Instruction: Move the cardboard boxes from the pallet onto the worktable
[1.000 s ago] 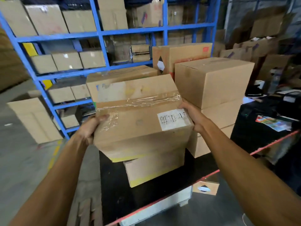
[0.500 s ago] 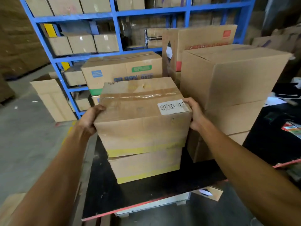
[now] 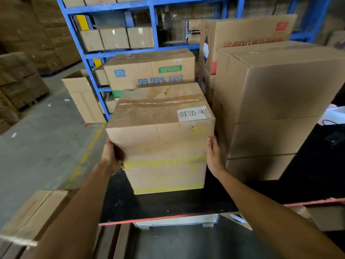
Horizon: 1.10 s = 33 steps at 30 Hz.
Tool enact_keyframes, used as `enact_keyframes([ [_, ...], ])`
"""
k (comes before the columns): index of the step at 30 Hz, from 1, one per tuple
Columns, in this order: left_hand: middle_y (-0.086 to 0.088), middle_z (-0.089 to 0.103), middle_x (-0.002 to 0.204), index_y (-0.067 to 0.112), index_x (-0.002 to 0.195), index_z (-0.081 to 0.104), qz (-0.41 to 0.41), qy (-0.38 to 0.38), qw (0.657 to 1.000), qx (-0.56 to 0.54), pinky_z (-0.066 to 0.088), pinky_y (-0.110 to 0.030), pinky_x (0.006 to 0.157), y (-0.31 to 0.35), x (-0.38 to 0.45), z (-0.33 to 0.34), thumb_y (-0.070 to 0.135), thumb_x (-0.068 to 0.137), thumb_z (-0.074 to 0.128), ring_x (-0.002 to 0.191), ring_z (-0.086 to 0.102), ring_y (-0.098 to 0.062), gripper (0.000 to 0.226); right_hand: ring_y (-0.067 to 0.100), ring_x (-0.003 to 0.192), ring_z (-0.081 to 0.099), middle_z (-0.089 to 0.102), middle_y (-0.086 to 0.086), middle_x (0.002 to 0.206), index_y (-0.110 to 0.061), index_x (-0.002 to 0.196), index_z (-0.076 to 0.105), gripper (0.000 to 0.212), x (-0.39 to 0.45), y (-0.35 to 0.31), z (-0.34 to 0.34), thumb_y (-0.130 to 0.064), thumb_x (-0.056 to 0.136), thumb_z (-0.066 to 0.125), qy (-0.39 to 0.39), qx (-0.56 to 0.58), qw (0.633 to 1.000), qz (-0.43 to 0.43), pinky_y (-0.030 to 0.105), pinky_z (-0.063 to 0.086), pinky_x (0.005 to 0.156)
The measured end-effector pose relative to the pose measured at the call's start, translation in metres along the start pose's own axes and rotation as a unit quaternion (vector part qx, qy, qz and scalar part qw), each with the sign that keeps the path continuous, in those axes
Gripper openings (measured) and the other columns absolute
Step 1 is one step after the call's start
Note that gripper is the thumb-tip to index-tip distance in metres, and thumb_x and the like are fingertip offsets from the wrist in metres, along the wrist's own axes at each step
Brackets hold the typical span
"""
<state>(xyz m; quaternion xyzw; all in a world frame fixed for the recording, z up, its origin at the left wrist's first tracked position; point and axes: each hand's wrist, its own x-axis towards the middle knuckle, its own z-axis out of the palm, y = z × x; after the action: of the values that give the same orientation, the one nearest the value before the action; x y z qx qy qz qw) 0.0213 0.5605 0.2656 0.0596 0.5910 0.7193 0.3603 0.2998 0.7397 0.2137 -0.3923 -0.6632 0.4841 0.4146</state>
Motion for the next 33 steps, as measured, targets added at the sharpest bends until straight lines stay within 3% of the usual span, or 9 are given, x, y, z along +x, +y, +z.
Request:
enact_keyframes([
  [2, -0.006, 0.064, 0.135, 0.024, 0.137, 0.06, -0.005, 0.001, 1.0, -0.009, 0.041, -0.057, 0.11, -0.001, -0.005, 0.002, 0.067, 0.097, 0.034, 0.126, 0.056, -0.032, 0.064, 0.015, 0.116, 0.058, 0.059, -0.004, 0.134, -0.029, 0.149, 0.042, 0.046, 0.001, -0.004, -0.002, -0.044, 0.107, 0.03, -0.024, 0.018, 0.999, 0.016, 0.031, 0.045, 0.098],
  [7, 0.0, 0.066, 0.116, 0.027, 0.117, 0.065, -0.004, 0.02, 1.0, -0.017, 0.047, -0.055, 0.098, -0.001, -0.007, 0.007, 0.065, 0.097, 0.036, 0.109, 0.061, -0.027, 0.052, -0.006, 0.111, 0.053, 0.053, -0.022, 0.129, -0.039, 0.152, 0.031, 0.048, 0.009, -0.012, -0.005, -0.05, 0.105, 0.025, -0.08, 0.043, 0.996, 0.024, 0.028, 0.04, 0.102],
  [12, -0.002, 0.063, 0.136, 0.03, 0.133, 0.063, 0.001, 0.034, 0.999, -0.001, 0.042, -0.057, 0.109, -0.001, 0.003, 0.003, 0.071, 0.091, 0.036, 0.125, 0.057, -0.028, 0.065, 0.003, 0.127, 0.041, 0.042, -0.02, 0.139, -0.037, 0.156, 0.02, 0.051, 0.013, -0.014, -0.002, -0.049, 0.106, 0.02, -0.101, 0.063, 0.992, 0.044, 0.027, 0.033, 0.105],
  [19, 0.001, 0.062, 0.134, 0.029, 0.131, 0.061, -0.001, 0.031, 0.999, 0.006, 0.043, -0.057, 0.106, -0.006, 0.003, 0.004, 0.066, 0.096, 0.03, 0.122, 0.056, -0.025, 0.06, -0.005, 0.118, 0.045, 0.045, -0.026, 0.129, -0.033, 0.156, 0.019, 0.049, 0.009, -0.009, 0.005, -0.044, 0.108, 0.02, -0.084, 0.094, 0.99, 0.065, 0.024, 0.031, 0.104],
  [24, 0.001, 0.061, 0.131, 0.03, 0.125, 0.062, 0.007, 0.04, 0.999, 0.0, 0.044, -0.058, 0.106, -0.009, 0.001, 0.006, 0.067, 0.096, 0.032, 0.122, 0.056, -0.027, 0.056, 0.001, 0.126, 0.043, 0.044, -0.017, 0.141, -0.032, 0.156, 0.023, 0.049, 0.004, -0.009, 0.003, -0.043, 0.108, 0.023, -0.079, 0.089, 0.992, 0.053, 0.023, 0.032, 0.103],
  [28, -0.013, 0.058, 0.139, 0.012, 0.144, 0.051, 0.002, 0.096, 0.995, 0.012, 0.045, -0.049, 0.109, -0.021, -0.007, 0.009, 0.06, 0.1, 0.034, 0.128, 0.055, -0.032, 0.068, 0.013, 0.134, 0.047, 0.046, -0.009, 0.15, -0.036, 0.155, 0.024, 0.058, -0.007, 0.002, -0.003, -0.059, 0.102, 0.031, -0.098, 0.028, 0.994, 0.049, 0.037, 0.037, 0.112],
  [30, -0.022, 0.048, 0.149, 0.001, 0.148, 0.043, 0.007, 0.122, 0.992, 0.039, 0.041, -0.049, 0.11, -0.033, -0.014, 0.008, 0.058, 0.1, 0.033, 0.136, 0.047, -0.04, 0.075, 0.023, 0.136, 0.046, 0.043, 0.0, 0.153, -0.031, 0.156, 0.023, 0.067, -0.016, 0.013, -0.004, -0.06, 0.099, 0.04, -0.097, -0.06, 0.991, 0.07, 0.042, 0.039, 0.111],
  [32, -0.026, 0.055, 0.141, 0.0, 0.144, 0.047, 0.008, 0.131, 0.987, 0.088, 0.046, -0.05, 0.104, -0.051, -0.025, 0.001, 0.056, 0.1, 0.041, 0.128, 0.053, -0.044, 0.072, 0.033, 0.136, 0.045, 0.041, 0.011, 0.152, -0.019, 0.156, 0.027, 0.066, -0.031, 0.022, -0.003, -0.05, 0.1, 0.047, -0.078, -0.161, 0.98, 0.091, 0.043, 0.04, 0.109],
  [33, -0.024, 0.063, 0.126, 0.001, 0.141, 0.051, 0.005, 0.128, 0.984, 0.12, 0.051, -0.046, 0.093, -0.061, -0.036, -0.004, 0.051, 0.1, 0.046, 0.111, 0.061, -0.043, 0.065, 0.035, 0.134, 0.045, 0.042, 0.015, 0.15, -0.015, 0.153, 0.032, 0.063, -0.042, 0.025, 0.0, -0.044, 0.1, 0.049, -0.075, -0.191, 0.974, 0.098, 0.042, 0.04, 0.108],
])
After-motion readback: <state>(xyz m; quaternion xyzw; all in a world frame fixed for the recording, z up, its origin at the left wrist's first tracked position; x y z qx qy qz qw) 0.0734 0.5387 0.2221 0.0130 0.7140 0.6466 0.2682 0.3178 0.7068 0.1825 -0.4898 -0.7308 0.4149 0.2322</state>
